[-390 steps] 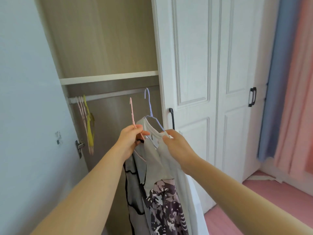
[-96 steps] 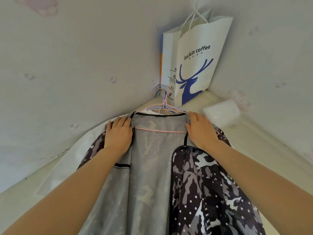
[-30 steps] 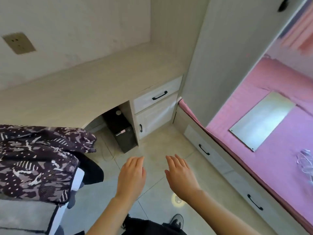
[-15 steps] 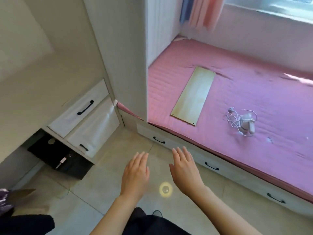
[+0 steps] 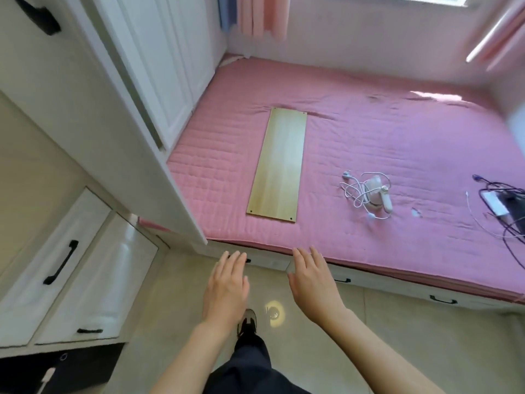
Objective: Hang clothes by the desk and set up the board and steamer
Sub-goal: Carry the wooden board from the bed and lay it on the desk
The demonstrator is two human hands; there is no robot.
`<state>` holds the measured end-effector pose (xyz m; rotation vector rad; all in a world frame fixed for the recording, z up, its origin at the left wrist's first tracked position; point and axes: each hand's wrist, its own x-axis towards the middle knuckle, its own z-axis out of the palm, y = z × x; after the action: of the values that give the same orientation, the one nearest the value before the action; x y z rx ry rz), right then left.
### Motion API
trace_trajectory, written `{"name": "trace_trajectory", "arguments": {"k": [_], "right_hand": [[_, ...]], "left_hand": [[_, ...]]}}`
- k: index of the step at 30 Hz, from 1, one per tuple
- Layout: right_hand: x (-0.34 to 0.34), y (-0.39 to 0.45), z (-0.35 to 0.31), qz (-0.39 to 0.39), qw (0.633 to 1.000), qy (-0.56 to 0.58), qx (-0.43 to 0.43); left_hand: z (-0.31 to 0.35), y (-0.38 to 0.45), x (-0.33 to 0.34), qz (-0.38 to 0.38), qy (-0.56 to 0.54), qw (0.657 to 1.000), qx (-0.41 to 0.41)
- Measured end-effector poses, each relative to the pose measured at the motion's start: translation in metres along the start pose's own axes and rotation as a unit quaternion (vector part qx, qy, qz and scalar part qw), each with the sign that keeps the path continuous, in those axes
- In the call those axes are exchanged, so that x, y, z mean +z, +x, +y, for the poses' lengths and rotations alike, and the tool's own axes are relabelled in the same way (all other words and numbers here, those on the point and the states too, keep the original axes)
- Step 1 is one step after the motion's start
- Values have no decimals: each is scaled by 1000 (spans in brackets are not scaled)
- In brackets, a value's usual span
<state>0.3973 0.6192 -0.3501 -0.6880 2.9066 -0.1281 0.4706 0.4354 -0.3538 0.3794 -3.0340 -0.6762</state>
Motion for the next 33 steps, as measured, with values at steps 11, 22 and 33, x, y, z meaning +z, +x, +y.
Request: {"name": "trace_trajectory", "arguments": {"k": [11,22,33], "right_hand": [[-15,121,29,-1,998,20,59],[3,249,108,-82,995,42,44],[45,370,186,-171,980,91,45]], "left_hand": [[-9,154,-7,-47,30,997,51],[19,282,45,-122,7,992,10],[14,394,129,-175,-47,971,-158]]}}
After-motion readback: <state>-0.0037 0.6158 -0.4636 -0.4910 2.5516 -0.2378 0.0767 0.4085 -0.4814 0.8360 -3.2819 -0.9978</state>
